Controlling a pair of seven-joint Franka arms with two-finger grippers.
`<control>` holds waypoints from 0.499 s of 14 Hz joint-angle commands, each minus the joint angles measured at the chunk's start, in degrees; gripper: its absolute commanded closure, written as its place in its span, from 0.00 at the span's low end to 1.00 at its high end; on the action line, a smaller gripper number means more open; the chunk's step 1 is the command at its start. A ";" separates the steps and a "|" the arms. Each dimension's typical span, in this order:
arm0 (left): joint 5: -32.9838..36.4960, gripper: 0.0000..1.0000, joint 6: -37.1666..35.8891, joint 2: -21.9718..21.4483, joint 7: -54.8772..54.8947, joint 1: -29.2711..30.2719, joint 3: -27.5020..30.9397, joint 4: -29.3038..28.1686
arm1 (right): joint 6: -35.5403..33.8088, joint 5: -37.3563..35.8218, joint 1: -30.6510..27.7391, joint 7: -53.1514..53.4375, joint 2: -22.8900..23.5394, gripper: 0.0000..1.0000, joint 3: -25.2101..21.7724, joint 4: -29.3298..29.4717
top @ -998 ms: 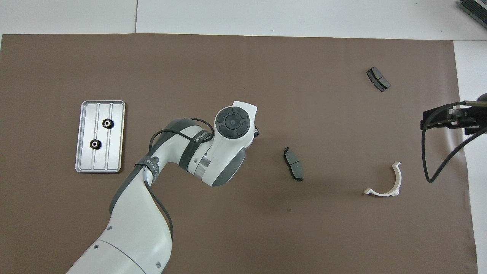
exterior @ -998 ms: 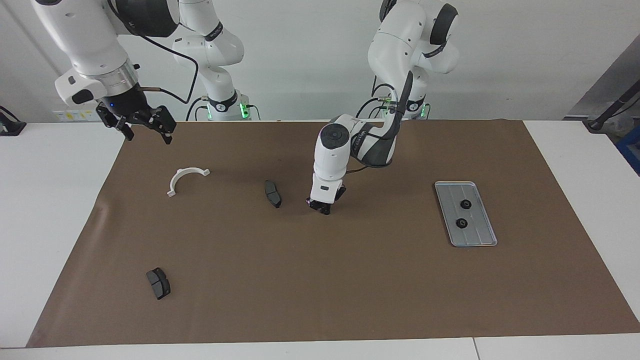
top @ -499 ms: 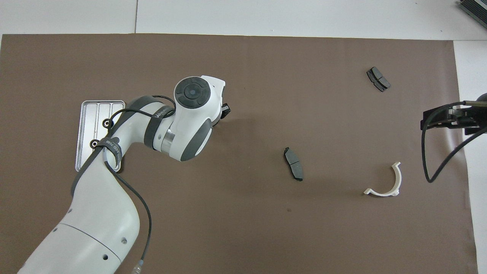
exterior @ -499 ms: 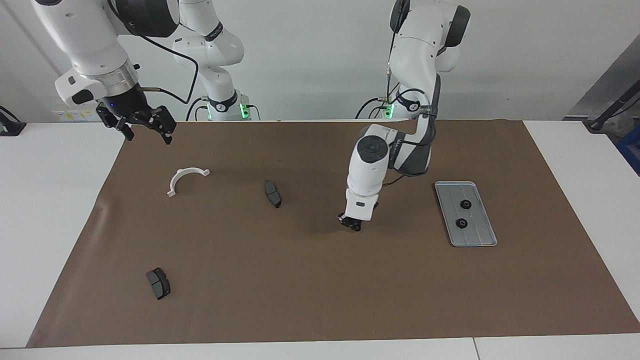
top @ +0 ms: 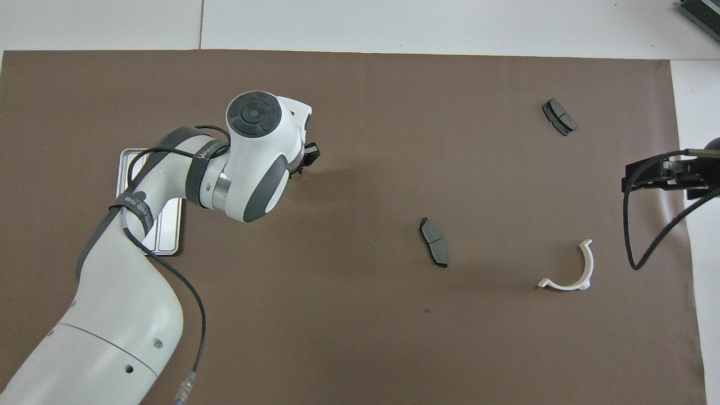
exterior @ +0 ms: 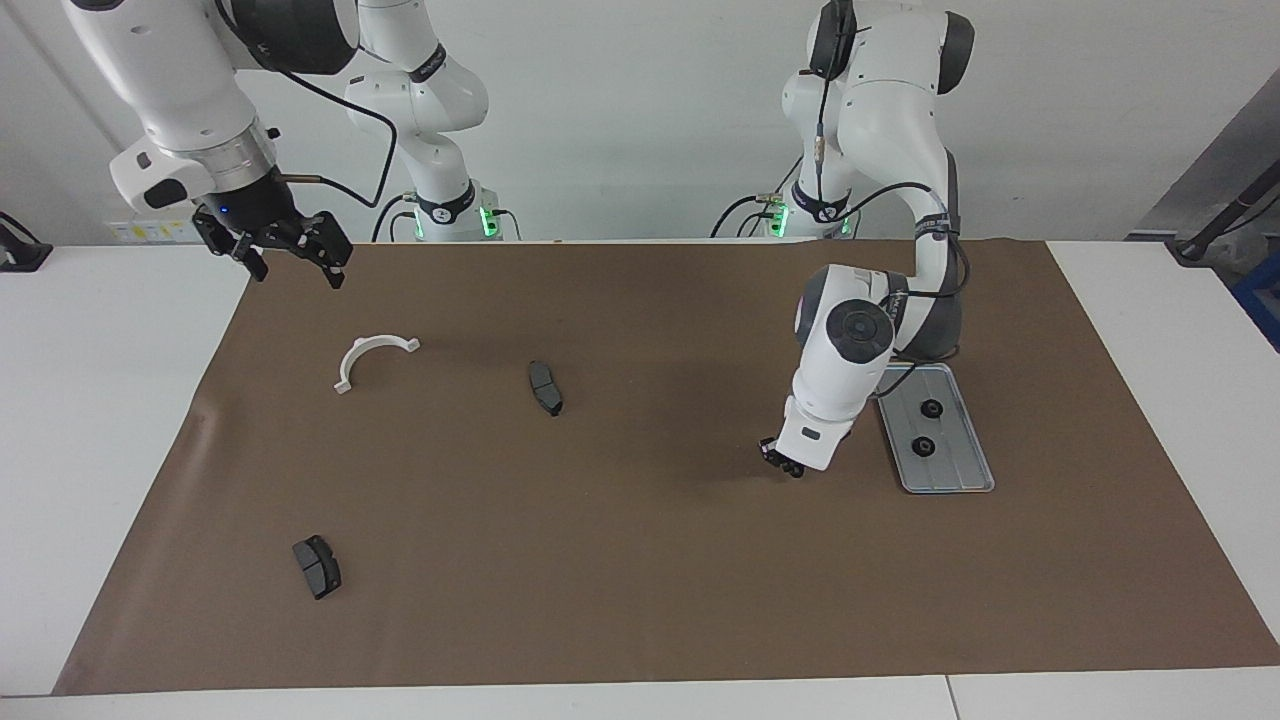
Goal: Pick bearing gear from pile to tray
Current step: 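Carry the third gear to the silver tray with the left gripper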
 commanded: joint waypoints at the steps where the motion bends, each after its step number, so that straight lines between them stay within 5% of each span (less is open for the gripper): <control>1: 0.63 1.00 -0.78 -1.48 7.26 3.09 -0.56 -1.73 | 0.00 0.98 0.02 -0.37 -1.23 0.00 -0.11 -1.22; 7: 0.19 1.00 -0.69 -2.19 20.88 9.77 -0.65 -2.52 | 0.00 0.98 0.02 -0.37 -1.23 0.00 -0.11 -1.22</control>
